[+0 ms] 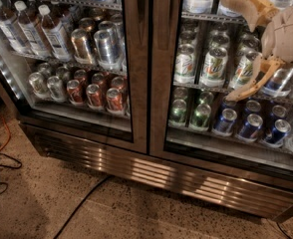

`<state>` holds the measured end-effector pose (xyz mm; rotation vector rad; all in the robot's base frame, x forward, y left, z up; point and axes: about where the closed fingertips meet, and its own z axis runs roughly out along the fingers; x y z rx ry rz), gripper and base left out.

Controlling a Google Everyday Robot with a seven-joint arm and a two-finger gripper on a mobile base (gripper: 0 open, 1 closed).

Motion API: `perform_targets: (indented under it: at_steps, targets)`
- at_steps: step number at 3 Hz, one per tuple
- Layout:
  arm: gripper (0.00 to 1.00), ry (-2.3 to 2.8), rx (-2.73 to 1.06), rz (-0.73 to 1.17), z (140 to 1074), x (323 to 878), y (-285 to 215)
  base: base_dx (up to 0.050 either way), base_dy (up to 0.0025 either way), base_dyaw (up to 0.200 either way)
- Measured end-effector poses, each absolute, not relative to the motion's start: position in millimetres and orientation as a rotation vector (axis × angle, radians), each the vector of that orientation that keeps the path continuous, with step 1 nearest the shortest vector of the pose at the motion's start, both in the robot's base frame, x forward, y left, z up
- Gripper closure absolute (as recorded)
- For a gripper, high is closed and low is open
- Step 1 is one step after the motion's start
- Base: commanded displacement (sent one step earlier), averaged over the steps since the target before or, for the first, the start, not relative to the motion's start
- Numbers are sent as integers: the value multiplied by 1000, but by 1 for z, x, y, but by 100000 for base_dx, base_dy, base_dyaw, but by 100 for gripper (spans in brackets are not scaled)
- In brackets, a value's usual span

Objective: Open right fridge door

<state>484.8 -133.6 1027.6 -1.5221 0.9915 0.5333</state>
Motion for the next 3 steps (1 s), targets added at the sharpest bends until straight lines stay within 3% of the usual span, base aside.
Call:
perform_targets:
  at_steps: [2,3]
  targets:
    - [0,895,-1695,596,1026,469,-77,0,0,0]
    - [0,896,-1695,596,1026,469,-77,0,0,0]
